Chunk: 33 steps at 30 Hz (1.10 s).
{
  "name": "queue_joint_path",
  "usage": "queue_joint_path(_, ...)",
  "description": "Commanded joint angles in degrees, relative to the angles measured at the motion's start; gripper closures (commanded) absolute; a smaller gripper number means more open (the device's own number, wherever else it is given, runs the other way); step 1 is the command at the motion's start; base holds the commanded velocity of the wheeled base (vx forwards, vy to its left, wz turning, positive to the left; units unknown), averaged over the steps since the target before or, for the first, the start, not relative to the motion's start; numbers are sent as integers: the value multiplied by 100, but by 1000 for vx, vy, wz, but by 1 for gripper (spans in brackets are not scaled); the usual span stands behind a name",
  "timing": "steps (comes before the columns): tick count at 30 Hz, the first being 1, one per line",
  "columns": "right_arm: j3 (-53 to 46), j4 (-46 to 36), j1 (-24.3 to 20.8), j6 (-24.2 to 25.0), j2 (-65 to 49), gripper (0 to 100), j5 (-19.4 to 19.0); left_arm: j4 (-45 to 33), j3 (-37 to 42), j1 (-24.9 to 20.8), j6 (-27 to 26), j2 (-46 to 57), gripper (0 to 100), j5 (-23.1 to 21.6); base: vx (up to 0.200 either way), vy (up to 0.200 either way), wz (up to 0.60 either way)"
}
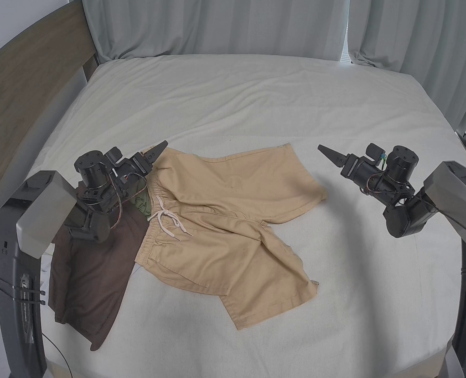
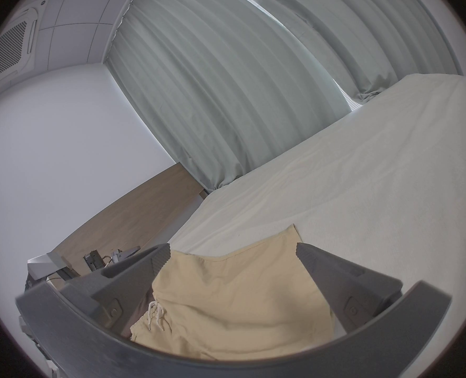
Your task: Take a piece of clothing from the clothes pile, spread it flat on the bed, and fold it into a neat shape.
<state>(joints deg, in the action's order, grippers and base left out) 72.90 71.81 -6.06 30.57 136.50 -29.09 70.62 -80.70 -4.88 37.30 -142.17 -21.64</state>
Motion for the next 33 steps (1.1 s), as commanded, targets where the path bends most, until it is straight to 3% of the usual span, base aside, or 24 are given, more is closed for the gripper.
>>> queue_joint_path(1, -927, 377, -115, -8, -589, 0, -1, -83, 854, 13, -21, 734, 0, 2, 0, 0, 0)
queue_joint_path(3, -1094, 430, -141, -8, -668, 0, -1, -57, 1048, 13, -21, 875, 0, -16, 0, 0, 0)
queue_joint_path(9, -2254, 843, -299, -25, -1064, 0, -1, 259, 2621, -5, -74, 1850, 0, -174, 0, 0, 0)
queue_joint_path(12, -3062, 1071, -414, -43, -1371, 0, -1, 734, 3588, -75, -56, 2439, 0, -394, 0, 0, 0)
queue_joint_path(17, -4029, 1414, -554, -60, -1574, 0, -1, 910, 4423, -101, -74, 3072, 0, -701, 0, 0, 0)
queue_joint_path(20, -4284, 1608, -589, -60, -1574, 0, -1, 1006, 4572, -84, -74, 3169, 0, -798, 0, 0, 0)
queue_joint_path(25, -4882, 1643, -669, -113, -1565, 0, -44, 1762, 5469, -31, -162, 3292, 0, -1238, 0, 0, 0)
queue_joint_path(33, -5128, 1634, -704, -60, -1521, 0, 140, 1824, 5688, 171, -549, 3178, 0, -1396, 0, 0, 0)
